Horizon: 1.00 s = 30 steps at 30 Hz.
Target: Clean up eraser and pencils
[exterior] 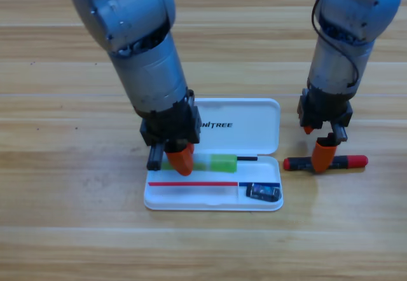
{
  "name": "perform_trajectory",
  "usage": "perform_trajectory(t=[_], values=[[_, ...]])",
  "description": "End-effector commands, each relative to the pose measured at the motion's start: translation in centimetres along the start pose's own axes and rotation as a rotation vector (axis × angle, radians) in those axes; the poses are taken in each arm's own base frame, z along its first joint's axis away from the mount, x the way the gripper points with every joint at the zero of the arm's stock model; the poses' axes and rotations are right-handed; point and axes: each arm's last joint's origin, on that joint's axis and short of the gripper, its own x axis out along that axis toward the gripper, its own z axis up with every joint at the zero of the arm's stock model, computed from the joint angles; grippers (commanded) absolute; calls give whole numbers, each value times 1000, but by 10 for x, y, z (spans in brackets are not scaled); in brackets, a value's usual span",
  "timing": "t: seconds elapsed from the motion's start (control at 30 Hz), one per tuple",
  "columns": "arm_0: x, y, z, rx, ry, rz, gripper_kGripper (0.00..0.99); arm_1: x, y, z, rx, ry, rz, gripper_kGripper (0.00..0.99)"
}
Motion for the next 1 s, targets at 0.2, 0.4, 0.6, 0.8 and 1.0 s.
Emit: perform_trajectory(t=[0.2,0.4,0.6,0.8,1.0], values=[[36,-2,2,36,64,-99,0,44,-9,-7,-11,43,86,472],[41,3,-6,30,70,-117,0,46,-3,-10,-47,53,110,0],[47,8,-11,25,77,-134,0,40,-2,-11,-46,46,102,0],[53,12,-15,16,79,-141,0,31,-1,-10,-29,26,92,0],[59,13,-15,14,86,-147,0,-12,14,-14,-4,-14,37,0]])
